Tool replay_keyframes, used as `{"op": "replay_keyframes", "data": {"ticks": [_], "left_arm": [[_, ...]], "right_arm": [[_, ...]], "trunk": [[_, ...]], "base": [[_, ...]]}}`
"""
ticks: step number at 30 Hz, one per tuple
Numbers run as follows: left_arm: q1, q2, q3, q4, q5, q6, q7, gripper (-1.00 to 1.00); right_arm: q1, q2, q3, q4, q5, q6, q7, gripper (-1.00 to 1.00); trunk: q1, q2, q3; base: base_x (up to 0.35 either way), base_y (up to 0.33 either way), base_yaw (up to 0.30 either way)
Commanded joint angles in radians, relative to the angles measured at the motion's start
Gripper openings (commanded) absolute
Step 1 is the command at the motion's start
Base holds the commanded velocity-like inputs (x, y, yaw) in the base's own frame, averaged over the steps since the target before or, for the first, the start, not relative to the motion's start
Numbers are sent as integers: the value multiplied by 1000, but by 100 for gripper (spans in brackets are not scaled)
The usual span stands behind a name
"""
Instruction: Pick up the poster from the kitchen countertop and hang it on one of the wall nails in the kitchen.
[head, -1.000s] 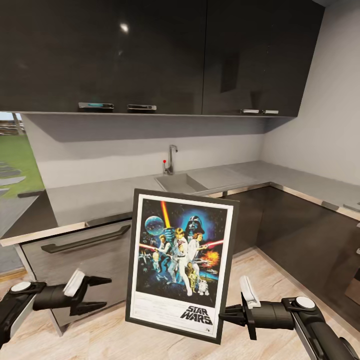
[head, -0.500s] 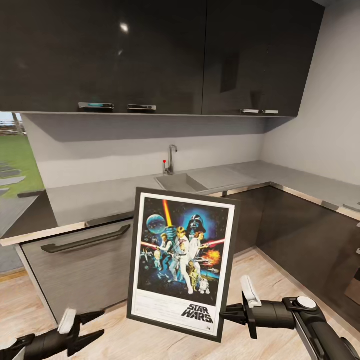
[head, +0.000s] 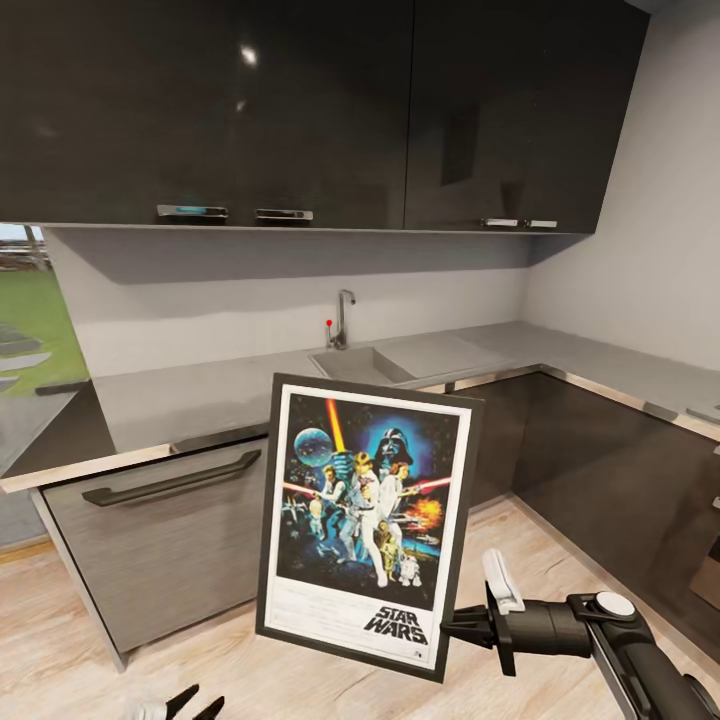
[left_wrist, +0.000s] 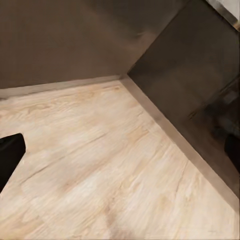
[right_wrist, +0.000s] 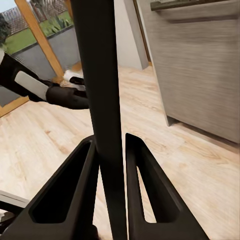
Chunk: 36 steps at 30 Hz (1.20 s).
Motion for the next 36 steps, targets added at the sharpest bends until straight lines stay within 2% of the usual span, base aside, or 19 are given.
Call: {"op": "replay_keyframes", "data": {"ticks": [1, 3, 9, 10, 13, 22, 36], "left_arm": [[14, -10, -5, 1, 31, -23, 28, 100], [46, -19, -4, 2, 62, -45, 61, 100], [78, -23, -3, 2, 76, -55, 73, 100], [84, -15, -1, 1, 131, -56, 73, 100], [84, -12, -1, 1, 158, -55, 72, 100], [85, -11, -2, 1, 169, -55, 71, 100], [85, -13, -2, 1, 169, -56, 71, 100]], "right_arm": [[-1, 0, -1, 0, 0, 14, 6, -100], [-1, -2, -2, -2, 0, 14, 6, -100], [-1, -4, -16, -5, 1, 14, 2, -100], [-1, -3, -23, -5, 1, 13, 2, -100], [-1, -3, -24, -5, 1, 13, 2, -100], [-1, -3, -24, -5, 2, 13, 1, -100], [-1, -2, -23, -5, 1, 14, 1, -100]], "trunk": [[0, -1, -1], [0, -1, -1], [0, -1, -1], [0, -1, -1], [0, -1, -1], [0, -1, -1], [0, -1, -20]], "base": [[0, 0, 0], [0, 0, 0], [0, 0, 0], [0, 0, 206], [0, 0, 249], [0, 0, 224], [0, 0, 13]]}}
